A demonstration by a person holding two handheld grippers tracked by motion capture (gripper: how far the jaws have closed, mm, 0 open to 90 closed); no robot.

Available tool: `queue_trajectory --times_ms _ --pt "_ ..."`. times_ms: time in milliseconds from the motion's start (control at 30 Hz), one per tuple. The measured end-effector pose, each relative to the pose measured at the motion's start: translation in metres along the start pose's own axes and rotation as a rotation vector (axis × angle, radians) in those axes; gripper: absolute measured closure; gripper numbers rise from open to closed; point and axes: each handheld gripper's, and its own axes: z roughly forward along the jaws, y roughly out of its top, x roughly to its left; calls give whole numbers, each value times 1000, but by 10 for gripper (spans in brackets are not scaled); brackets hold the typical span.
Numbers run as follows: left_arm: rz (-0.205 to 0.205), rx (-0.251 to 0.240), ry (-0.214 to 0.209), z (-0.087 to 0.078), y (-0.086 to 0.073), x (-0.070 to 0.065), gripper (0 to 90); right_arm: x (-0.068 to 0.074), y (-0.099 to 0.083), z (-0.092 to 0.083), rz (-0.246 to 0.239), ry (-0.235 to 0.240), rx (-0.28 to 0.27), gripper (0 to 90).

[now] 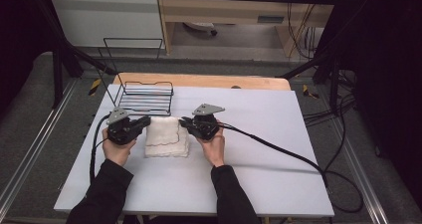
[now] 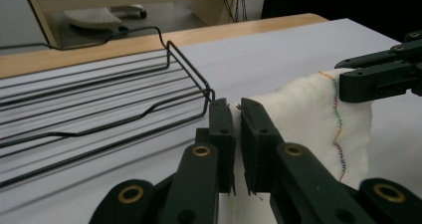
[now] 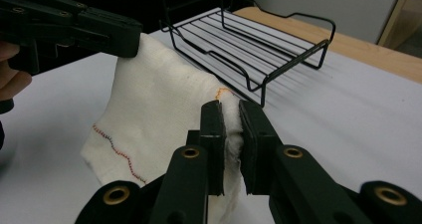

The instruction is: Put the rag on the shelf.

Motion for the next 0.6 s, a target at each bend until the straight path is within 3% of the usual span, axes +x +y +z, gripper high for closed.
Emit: queue_trajectory --times_ms 600 --pt "54 -178 8 -31 16 -18 840 12 22 -31 -48 -10 -167 819"
